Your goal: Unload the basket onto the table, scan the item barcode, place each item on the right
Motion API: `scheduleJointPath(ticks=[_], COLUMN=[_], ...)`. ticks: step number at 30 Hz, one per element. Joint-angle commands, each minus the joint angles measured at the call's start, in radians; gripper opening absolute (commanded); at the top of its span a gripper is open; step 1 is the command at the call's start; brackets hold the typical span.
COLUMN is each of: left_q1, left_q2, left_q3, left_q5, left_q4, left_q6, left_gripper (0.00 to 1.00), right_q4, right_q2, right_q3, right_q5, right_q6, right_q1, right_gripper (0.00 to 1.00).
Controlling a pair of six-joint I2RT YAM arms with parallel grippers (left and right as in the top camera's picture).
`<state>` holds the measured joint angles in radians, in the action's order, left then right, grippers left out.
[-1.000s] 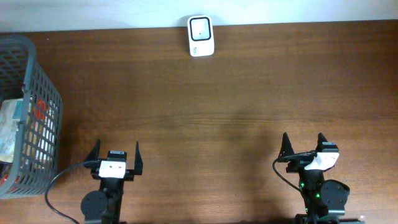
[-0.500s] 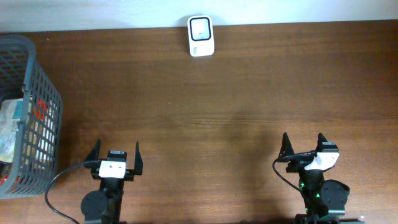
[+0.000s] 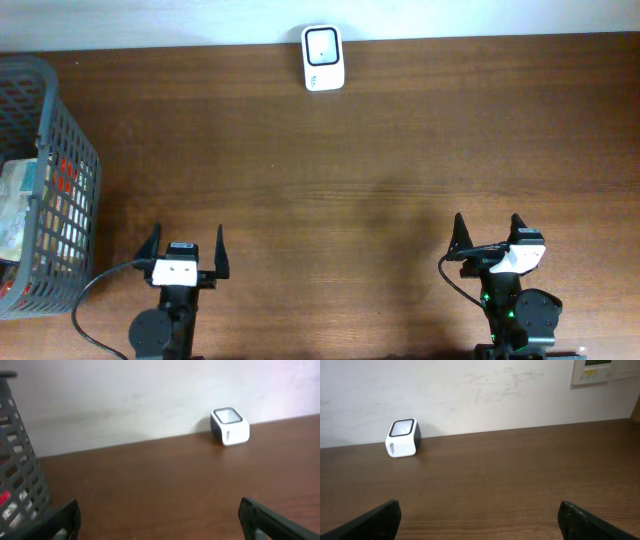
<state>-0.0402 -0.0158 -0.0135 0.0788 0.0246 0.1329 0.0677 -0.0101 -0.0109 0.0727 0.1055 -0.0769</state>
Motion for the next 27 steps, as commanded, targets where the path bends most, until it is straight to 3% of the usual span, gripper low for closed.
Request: scheduleJointPath(ticks=[1, 10, 13, 17, 19, 21, 22, 24, 25, 27], left_q1=[0.005, 0.005, 0.005, 0.005, 0.005, 0.005, 0.003, -0.042, -0.117, -0.241], left_q2=[-0.053, -0.662, -0.943, -1.347, -1.442, -1.506, -1.510, -1.501, -1.501, -1.500], left_q3=[-0.136, -0.739, -1.099, -1.681, -1.758, -1.756, -1.757, -1.788, -1.836, -1.881], left_q5=[0.018, 0.102, 0.128, 0.206, 0.237, 0.283, 0.272, 0.098, -0.037, -0.185], left_q4=[-0.016, 0.037, 0.322, 0.842, 0.951, 0.932, 0.901, 0.819, 0.803, 0.790], left_q6=[-0.032, -0.032, -0.031, -0.031, -0.031, -0.031, -0.023, -0.028, -0.127, -0.177], left_gripper=[0.99, 0.99, 0.99, 0.99, 0.99, 0.99, 0.99, 0.99, 0.99, 0.99], right_q4=[0.004, 0.004, 0.004, 0.004, 0.004, 0.004, 0.004, 0.004, 0.004, 0.004], right_q2=[0.003, 0.003, 0.003, 0.003, 0.003, 0.003, 0.003, 0.003, 0.003, 0.003], right_q3=[0.005, 0.005, 0.005, 0.005, 0.005, 0.005, 0.005, 0.005, 0.005, 0.005], right_q5=[0.006, 0.006, 0.006, 0.006, 0.006, 0.006, 0.006, 0.006, 0.006, 0.006], right_q6=[0.007, 0.007, 0.007, 0.007, 0.007, 0.007, 0.007, 0.007, 0.007, 0.007], right_q1=[0.006, 0.006, 0.006, 0.006, 0.006, 0.006, 0.006, 0.006, 0.006, 0.006], right_gripper=[0.99, 0.99, 0.99, 0.99, 0.99, 0.99, 0.99, 0.99, 0.99, 0.98])
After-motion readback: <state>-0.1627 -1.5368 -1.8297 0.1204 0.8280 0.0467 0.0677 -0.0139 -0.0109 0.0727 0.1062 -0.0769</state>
